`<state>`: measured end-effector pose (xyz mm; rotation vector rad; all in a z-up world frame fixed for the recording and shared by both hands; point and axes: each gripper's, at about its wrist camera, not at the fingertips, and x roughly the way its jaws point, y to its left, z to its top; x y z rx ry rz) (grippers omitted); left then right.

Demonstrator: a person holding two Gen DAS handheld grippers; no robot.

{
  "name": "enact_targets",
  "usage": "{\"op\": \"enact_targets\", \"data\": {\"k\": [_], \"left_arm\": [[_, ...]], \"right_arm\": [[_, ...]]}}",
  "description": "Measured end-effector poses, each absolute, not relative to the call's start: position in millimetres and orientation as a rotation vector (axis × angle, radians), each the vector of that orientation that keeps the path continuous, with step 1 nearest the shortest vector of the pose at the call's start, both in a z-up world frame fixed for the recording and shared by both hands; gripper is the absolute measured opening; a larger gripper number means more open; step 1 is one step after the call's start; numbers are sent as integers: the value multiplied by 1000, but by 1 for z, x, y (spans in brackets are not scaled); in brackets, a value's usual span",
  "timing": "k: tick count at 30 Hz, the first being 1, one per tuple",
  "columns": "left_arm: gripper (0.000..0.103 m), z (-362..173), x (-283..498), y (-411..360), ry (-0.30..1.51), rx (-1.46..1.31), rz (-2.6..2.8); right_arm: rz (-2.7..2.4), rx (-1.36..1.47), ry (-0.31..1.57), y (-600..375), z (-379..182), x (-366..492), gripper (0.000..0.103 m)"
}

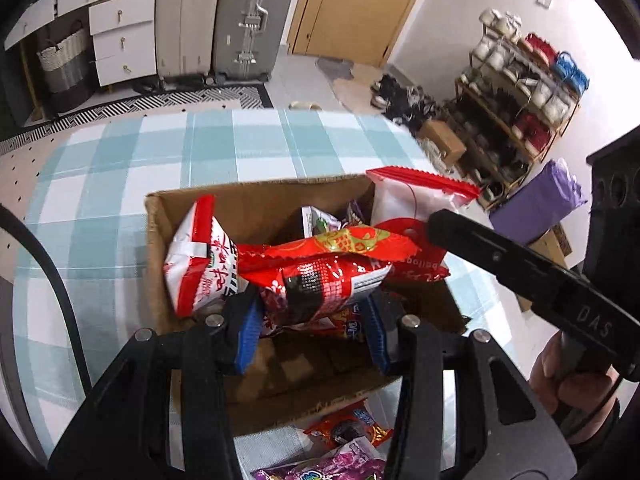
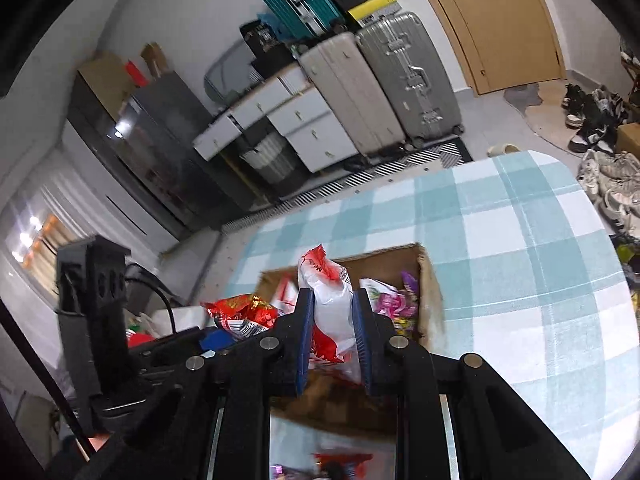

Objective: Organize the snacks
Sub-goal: 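Open both grippers to drop the bags into the box, then move both tools back to the remaining snacks on the table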

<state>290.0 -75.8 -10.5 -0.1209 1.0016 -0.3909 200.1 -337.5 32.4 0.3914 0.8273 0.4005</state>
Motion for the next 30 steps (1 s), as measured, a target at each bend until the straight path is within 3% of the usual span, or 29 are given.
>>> {"op": "enact_targets", "data": {"k": [7, 9, 10, 11, 12, 15, 22, 26, 30], "left_arm": [[43, -31, 304, -83, 1052, -93, -417], [57, -30, 304, -81, 1040, -86, -386], [72, -28, 303, -77, 1027, -103, -376], [85, -23, 301, -73, 1007, -127, -369], [87, -18, 298, -69, 986, -138, -357], [87, -9, 293, -64, 982, -140, -349], [88, 8, 259, -53, 925, -91, -309], [99, 14, 233, -50, 884, -49, -248], [102, 21, 207, -45, 828, -31, -237]], "right_arm": [[367, 345, 848, -338, 16, 209, 20], [378, 369, 870, -340, 13, 212, 22], [378, 368, 880, -340, 12, 212, 25], [375, 358, 886, -340, 13, 211, 36], [371, 345, 873, -339, 17, 209, 54], [355, 324, 795, -340, 32, 196, 75], [359, 359, 775, -350, 48, 173, 76], [359, 385, 781, -357, 49, 161, 79], [364, 387, 791, -362, 49, 142, 84]]}}
